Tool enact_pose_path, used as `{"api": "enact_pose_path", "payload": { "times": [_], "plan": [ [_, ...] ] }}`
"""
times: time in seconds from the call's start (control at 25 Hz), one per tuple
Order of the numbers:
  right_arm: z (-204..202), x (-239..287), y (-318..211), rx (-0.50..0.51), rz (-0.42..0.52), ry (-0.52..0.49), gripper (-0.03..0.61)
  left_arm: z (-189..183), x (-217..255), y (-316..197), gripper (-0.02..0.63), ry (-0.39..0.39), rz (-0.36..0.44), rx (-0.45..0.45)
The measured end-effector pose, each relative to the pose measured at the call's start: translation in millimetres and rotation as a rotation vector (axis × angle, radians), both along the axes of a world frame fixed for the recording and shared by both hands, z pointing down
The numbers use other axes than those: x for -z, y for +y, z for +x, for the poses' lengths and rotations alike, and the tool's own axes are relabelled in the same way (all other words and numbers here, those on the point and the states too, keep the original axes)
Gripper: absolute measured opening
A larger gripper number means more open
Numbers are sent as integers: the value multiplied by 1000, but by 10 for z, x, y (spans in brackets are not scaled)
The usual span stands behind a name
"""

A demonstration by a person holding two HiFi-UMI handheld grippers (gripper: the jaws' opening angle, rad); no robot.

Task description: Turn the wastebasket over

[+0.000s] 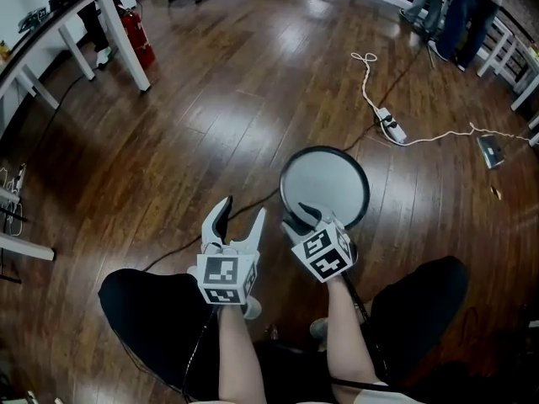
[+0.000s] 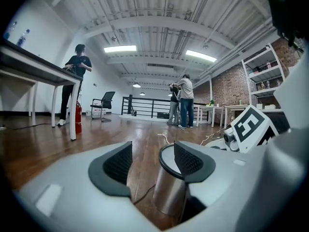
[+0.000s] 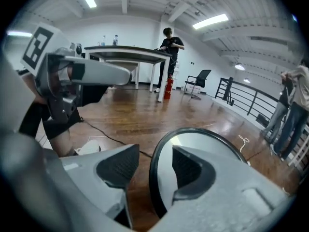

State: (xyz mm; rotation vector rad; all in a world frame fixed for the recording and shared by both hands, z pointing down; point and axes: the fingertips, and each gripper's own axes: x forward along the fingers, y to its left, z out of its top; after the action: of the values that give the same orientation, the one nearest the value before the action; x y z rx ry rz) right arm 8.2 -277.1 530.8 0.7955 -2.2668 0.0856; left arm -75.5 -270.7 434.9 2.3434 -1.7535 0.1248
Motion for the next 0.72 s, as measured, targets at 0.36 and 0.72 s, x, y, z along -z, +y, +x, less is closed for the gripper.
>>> {"api": "enact_pose_path", "payload": {
  "times": [0.36,0.72],
  "plan": [
    [-137,-301,-208,-28,49,166,110,-107,-51,0,321,35,-20,40],
    [5,77,-237,-111,52,18,54,-121,42,33,320,49,-1,44]
  ]
}}
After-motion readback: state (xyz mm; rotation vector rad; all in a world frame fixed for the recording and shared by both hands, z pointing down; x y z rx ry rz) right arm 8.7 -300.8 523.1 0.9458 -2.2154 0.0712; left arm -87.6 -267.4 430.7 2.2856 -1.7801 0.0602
